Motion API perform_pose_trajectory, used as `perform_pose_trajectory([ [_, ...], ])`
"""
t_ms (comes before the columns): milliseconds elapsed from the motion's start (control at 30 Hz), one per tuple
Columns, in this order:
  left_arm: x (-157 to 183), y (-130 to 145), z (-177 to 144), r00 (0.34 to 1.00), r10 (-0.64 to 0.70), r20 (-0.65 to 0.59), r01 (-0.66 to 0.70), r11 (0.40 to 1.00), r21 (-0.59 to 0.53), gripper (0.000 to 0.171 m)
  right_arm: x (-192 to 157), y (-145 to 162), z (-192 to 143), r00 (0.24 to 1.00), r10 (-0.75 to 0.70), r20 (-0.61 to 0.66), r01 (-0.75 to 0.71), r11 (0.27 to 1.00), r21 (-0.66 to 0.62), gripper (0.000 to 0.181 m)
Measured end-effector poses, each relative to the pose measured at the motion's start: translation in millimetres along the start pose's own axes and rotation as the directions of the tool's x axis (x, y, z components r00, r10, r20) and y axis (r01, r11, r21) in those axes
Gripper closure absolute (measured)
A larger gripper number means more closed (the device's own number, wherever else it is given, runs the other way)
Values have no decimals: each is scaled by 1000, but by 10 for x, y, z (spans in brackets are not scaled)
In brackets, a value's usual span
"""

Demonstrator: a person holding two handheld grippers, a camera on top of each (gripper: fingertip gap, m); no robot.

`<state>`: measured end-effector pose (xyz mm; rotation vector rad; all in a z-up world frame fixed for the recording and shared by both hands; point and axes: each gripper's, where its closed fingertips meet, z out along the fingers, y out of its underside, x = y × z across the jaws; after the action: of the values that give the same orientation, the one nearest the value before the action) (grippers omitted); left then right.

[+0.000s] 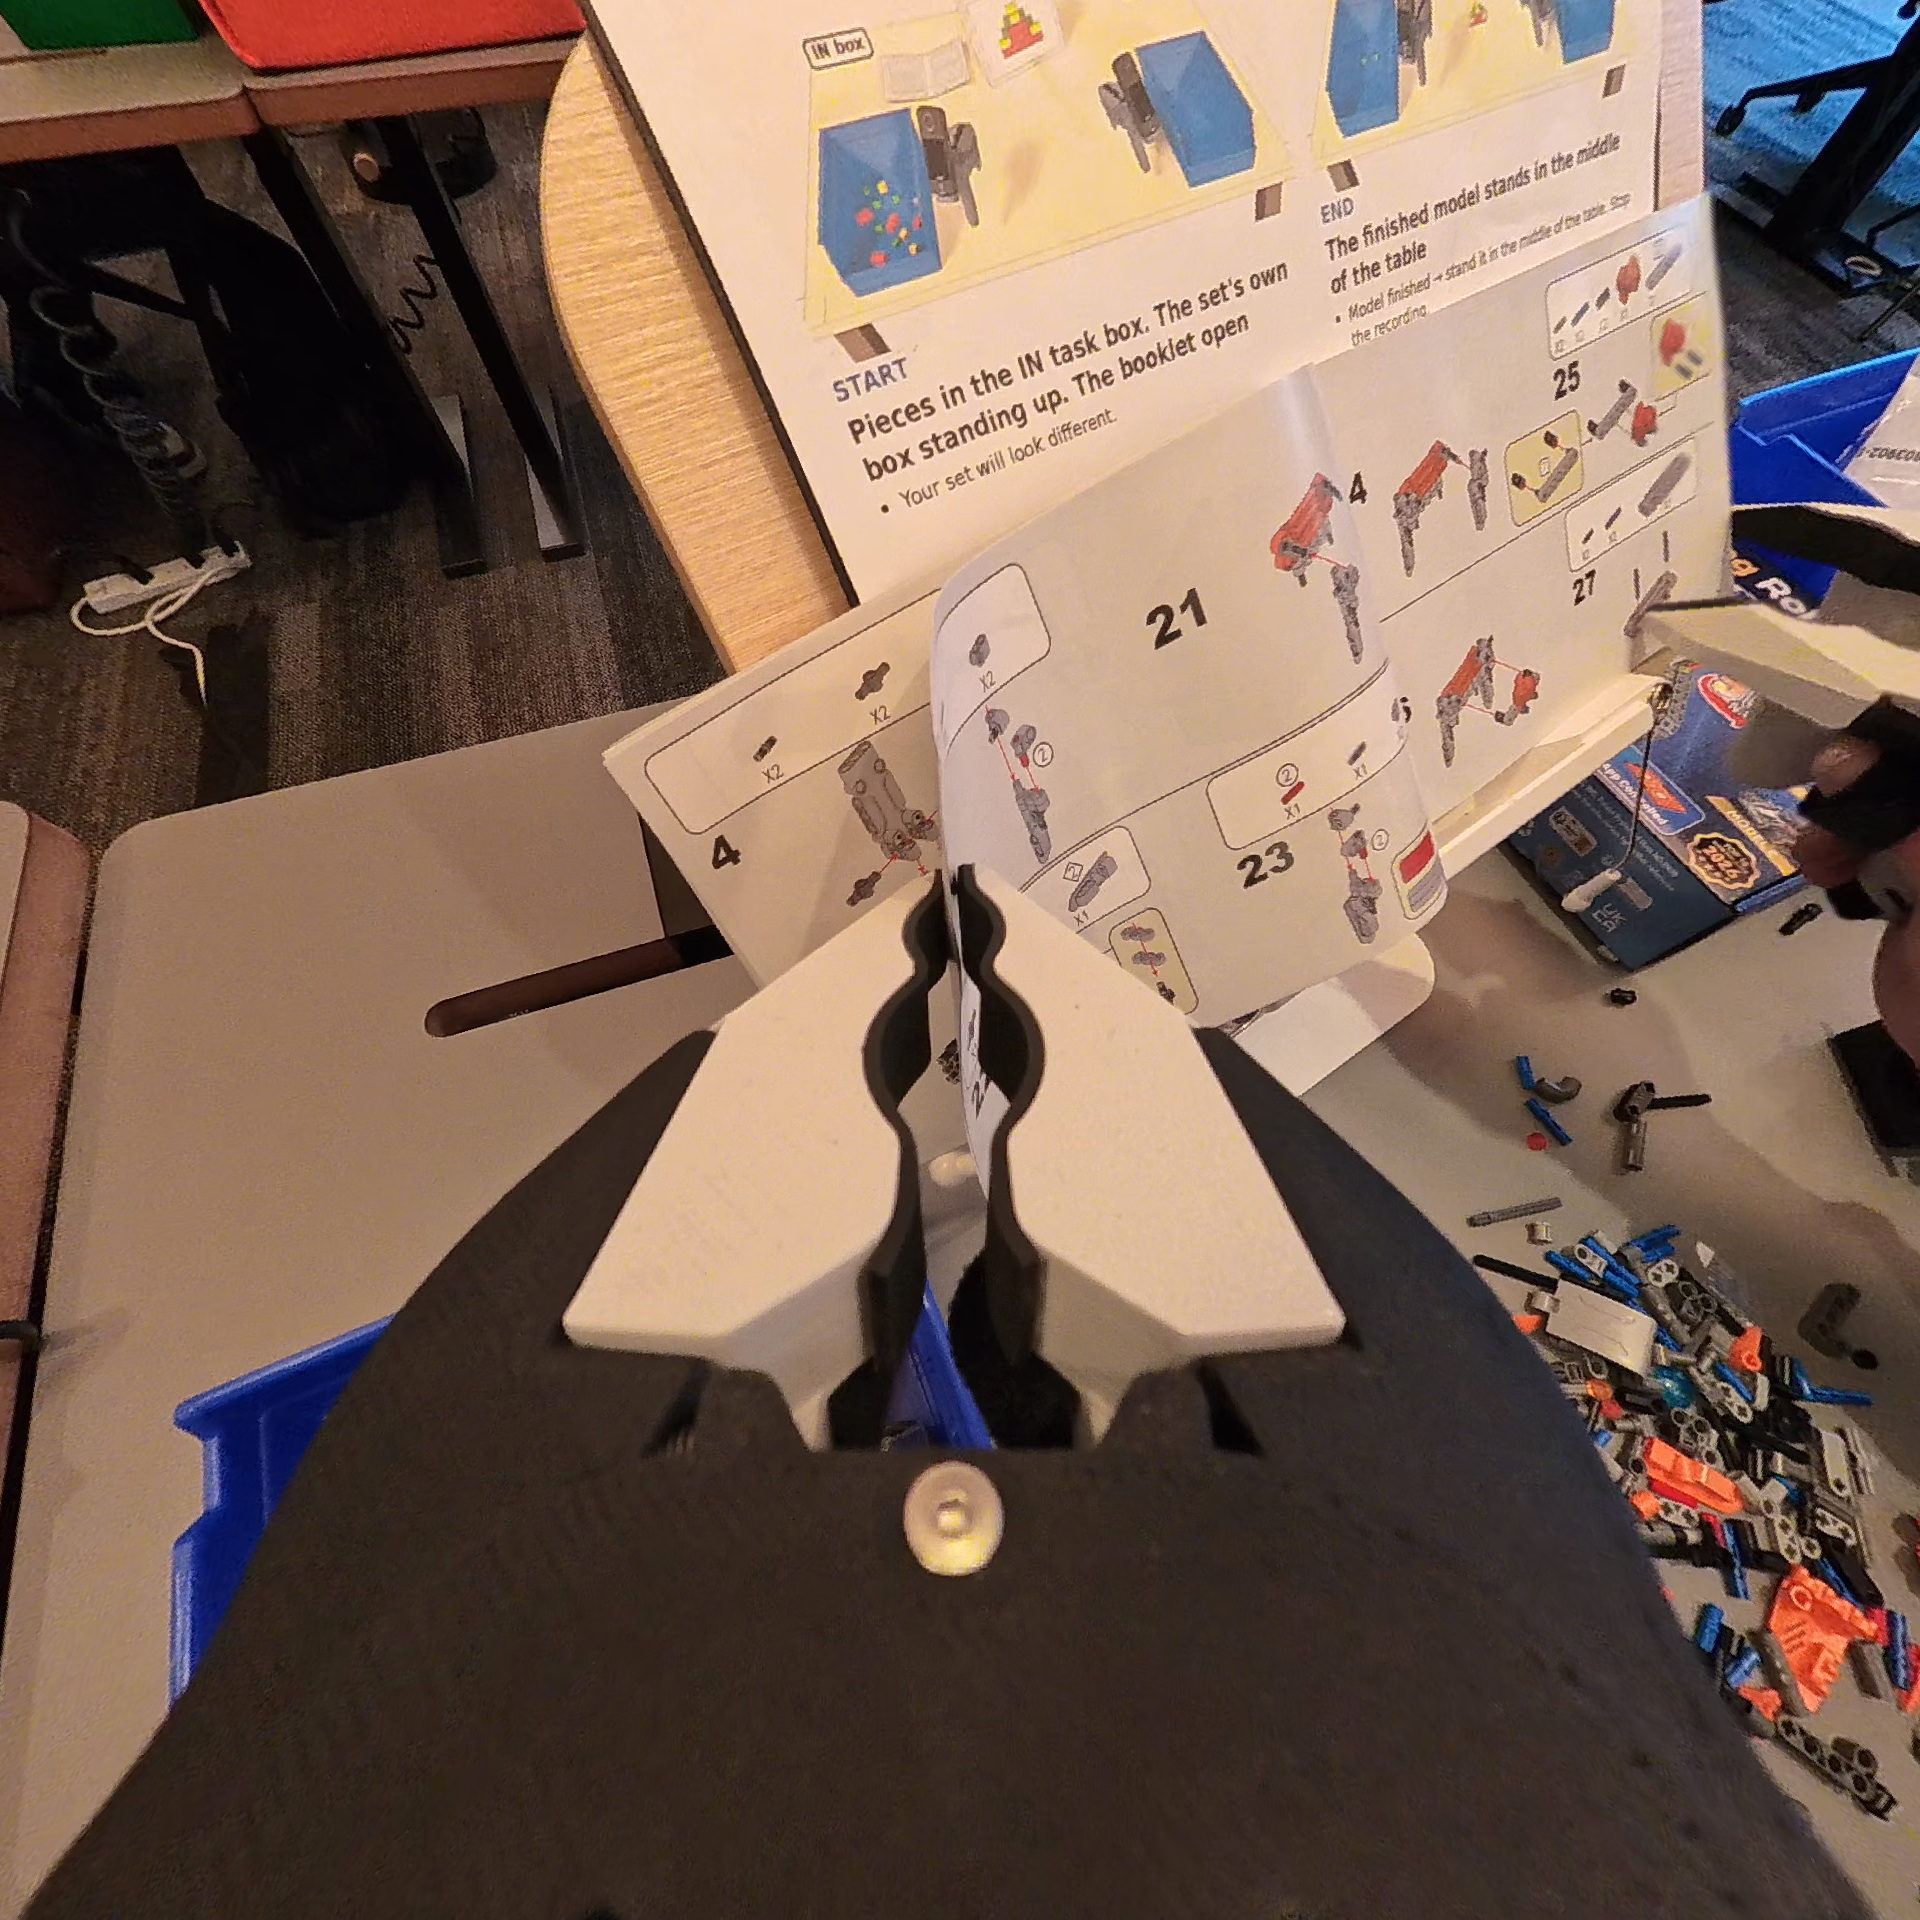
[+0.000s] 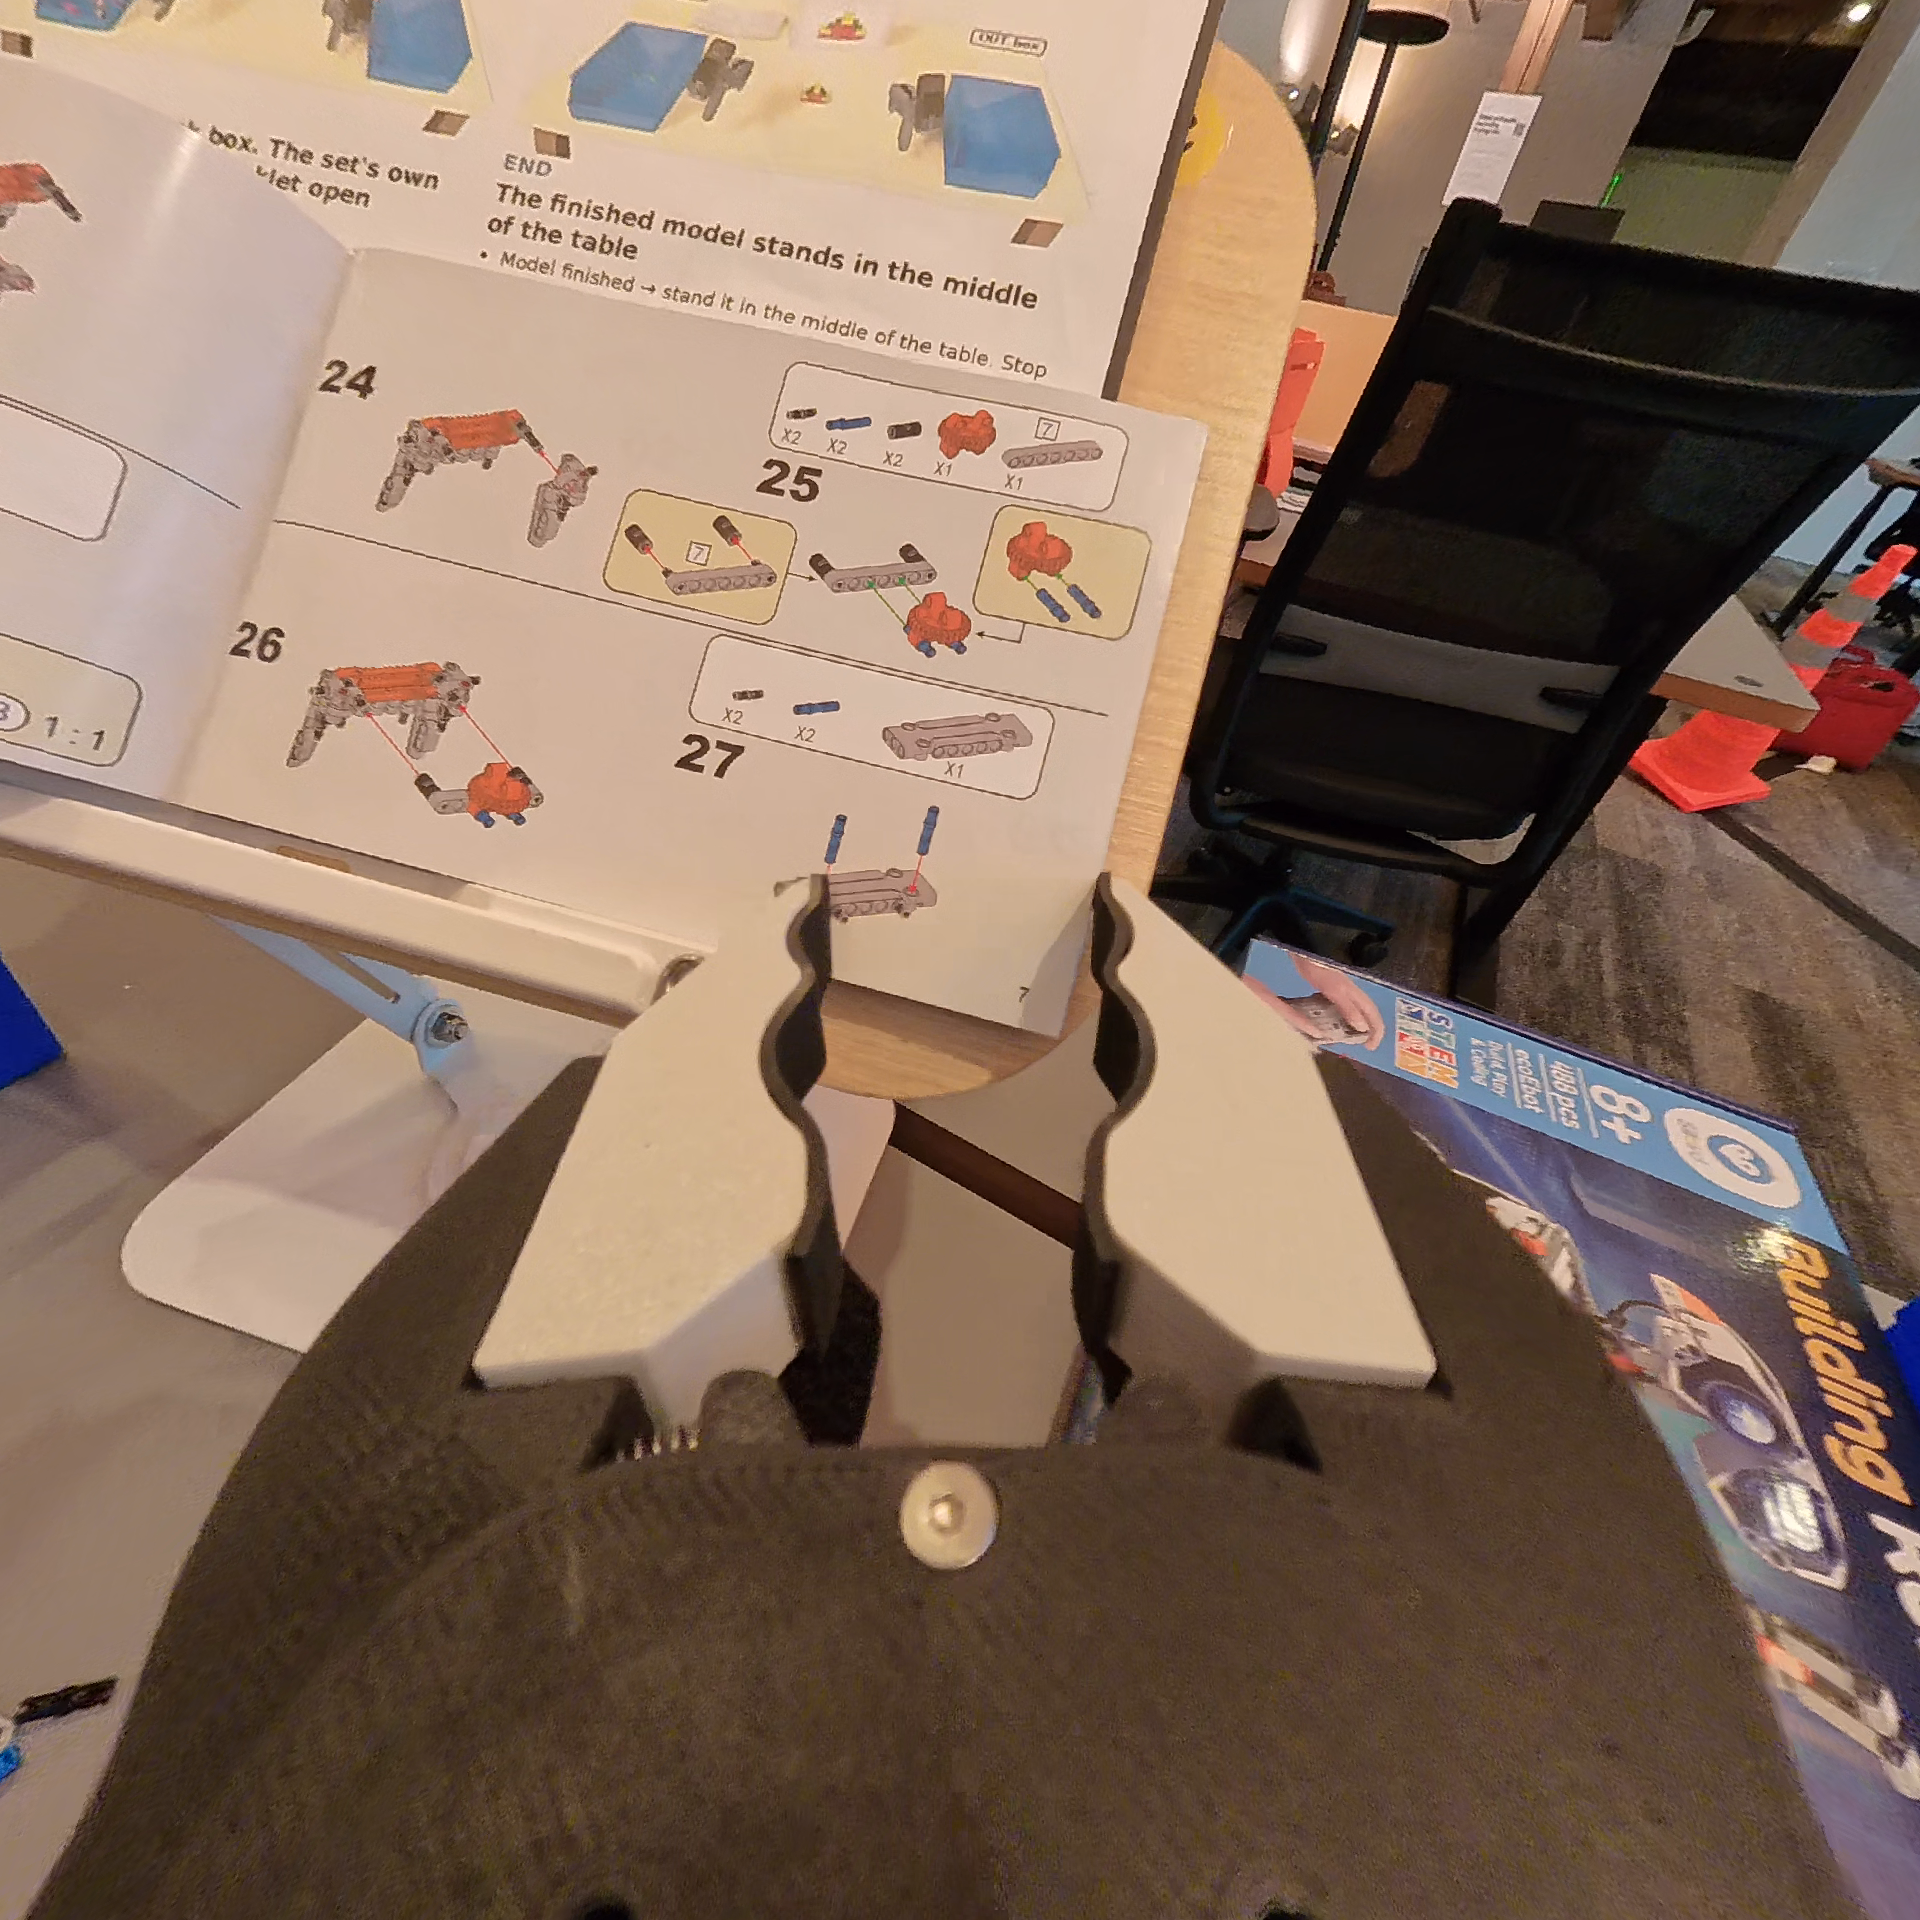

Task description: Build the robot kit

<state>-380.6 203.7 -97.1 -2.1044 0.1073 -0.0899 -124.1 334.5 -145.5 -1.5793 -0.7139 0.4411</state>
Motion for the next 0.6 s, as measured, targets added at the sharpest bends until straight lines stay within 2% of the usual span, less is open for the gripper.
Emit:
perform_pose_trajectory([
  [300,10,2,9,1000,3,0,-3,1000,-3,171,28,8,-11,1000,-5,-5,5,1000,-8,137],
  [600,15,12,27,1000,5,-1,-5,1000,-10,171,73,-25,-57,1000,-4,-7,4,1000,-2,150],
])
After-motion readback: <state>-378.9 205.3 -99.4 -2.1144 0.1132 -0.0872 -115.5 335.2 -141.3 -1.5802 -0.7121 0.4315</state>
